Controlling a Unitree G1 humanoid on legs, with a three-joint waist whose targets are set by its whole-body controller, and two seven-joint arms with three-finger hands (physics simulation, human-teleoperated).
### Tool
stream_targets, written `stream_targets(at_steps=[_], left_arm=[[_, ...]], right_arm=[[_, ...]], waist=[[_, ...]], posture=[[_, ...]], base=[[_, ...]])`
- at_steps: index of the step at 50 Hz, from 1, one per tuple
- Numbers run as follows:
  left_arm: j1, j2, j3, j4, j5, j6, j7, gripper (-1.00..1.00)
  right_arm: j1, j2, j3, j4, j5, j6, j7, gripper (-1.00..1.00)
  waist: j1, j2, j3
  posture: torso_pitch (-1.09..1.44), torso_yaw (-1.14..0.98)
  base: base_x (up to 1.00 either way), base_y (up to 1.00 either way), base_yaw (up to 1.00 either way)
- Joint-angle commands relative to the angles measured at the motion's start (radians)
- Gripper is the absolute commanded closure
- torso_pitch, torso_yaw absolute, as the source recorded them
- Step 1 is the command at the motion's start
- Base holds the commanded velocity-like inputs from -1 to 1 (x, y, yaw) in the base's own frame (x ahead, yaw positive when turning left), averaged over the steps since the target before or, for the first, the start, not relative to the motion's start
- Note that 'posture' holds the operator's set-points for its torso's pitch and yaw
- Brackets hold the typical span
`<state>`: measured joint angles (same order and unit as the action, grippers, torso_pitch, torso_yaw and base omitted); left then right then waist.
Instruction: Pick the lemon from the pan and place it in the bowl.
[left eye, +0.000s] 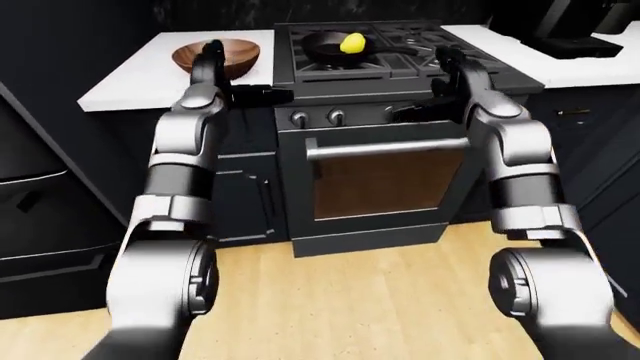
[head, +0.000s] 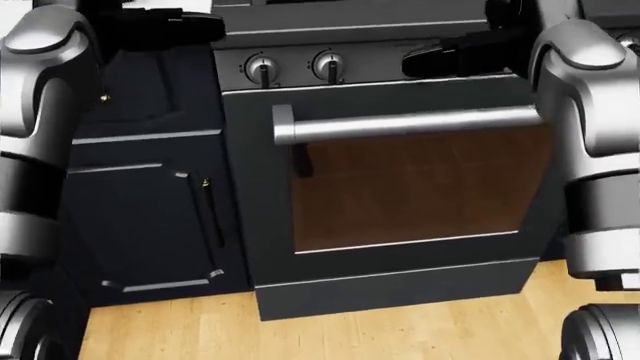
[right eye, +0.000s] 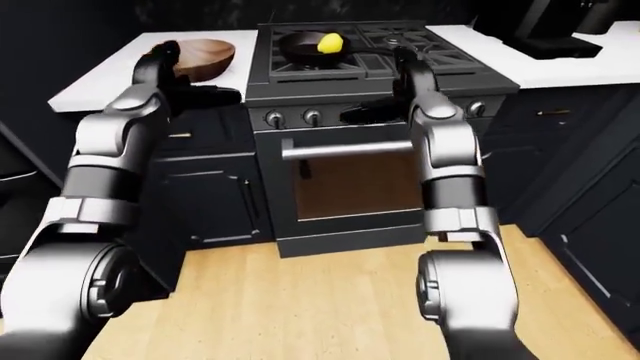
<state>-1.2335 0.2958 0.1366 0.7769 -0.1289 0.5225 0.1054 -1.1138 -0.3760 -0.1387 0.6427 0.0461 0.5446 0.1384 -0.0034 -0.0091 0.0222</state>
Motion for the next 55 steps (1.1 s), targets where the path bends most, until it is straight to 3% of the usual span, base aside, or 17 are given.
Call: stream_targets(at_steps=[1, 12, 35, 36, 37, 44, 50, 52, 54, 55], left_arm=[[-0.068, 0.022, 0.006, 0.015, 0.010, -0.061, 0.001, -1.00], [-0.138, 0.049, 0.004, 0.078, 0.037, -0.072, 0.012, -1.00], [-0.107, 0.032, -0.001, -0.008, 0.043, -0.040, 0.024, -1.00], [-0.109, 0.032, -0.001, -0.007, 0.043, -0.040, 0.025, -1.00], [-0.108, 0.031, -0.001, -0.008, 0.044, -0.040, 0.025, -1.00], [-0.111, 0.031, 0.000, -0.025, 0.045, -0.026, 0.025, -1.00], [-0.117, 0.037, 0.000, -0.039, 0.046, -0.010, 0.023, -1.00], [-0.121, 0.037, 0.000, -0.043, 0.046, -0.004, 0.024, -1.00], [-0.127, 0.038, 0.000, -0.055, 0.045, 0.009, 0.024, -1.00], [-0.127, 0.038, 0.000, -0.061, 0.045, 0.013, 0.024, -1.00]], right_arm=[[-0.071, -0.016, -0.002, 0.003, -0.013, -0.029, 0.015, -1.00], [-0.191, -0.048, 0.003, 0.090, -0.060, -0.005, 0.051, -1.00], [-0.207, -0.054, -0.002, 0.091, -0.098, 0.014, 0.057, -1.00], [-0.207, -0.055, -0.005, 0.088, -0.096, 0.016, 0.058, -1.00], [-0.204, -0.056, -0.005, 0.085, -0.096, 0.016, 0.059, -1.00], [-0.200, -0.055, -0.002, 0.074, -0.098, 0.022, 0.068, -1.00], [-0.202, -0.053, -0.002, 0.063, -0.103, 0.029, 0.071, -1.00], [-0.210, -0.056, -0.005, 0.068, -0.103, 0.034, 0.062, -1.00], [-0.221, -0.061, -0.007, 0.065, -0.102, 0.052, 0.061, -1.00], [-0.223, -0.061, -0.006, 0.063, -0.103, 0.055, 0.061, -1.00]], waist=[[0.000, -0.001, -0.031], [0.003, -0.002, -0.024], [0.004, 0.002, -0.014], [0.002, 0.006, -0.036], [0.013, 0.000, -0.033], [0.012, 0.027, -0.024], [0.010, 0.002, -0.025], [0.009, -0.012, -0.001], [0.019, -0.056, -0.002], [0.021, -0.034, 0.007]], posture=[[0.00, 0.00], [0.00, 0.00], [0.00, 0.00], [0.00, 0.00], [0.00, 0.00], [0.00, 0.00], [0.00, 0.00], [0.00, 0.00], [0.00, 0.00], [0.00, 0.00]], base=[[0.00, 0.00, 0.00], [0.00, 0.00, 0.00], [0.00, 0.00, 0.00], [0.00, 0.11, 0.00], [0.00, 0.00, 0.27], [0.00, 0.00, 0.48], [0.00, 0.00, 0.47], [0.00, 0.00, 0.00], [0.00, 0.00, 0.00], [0.00, 0.00, 0.00]])
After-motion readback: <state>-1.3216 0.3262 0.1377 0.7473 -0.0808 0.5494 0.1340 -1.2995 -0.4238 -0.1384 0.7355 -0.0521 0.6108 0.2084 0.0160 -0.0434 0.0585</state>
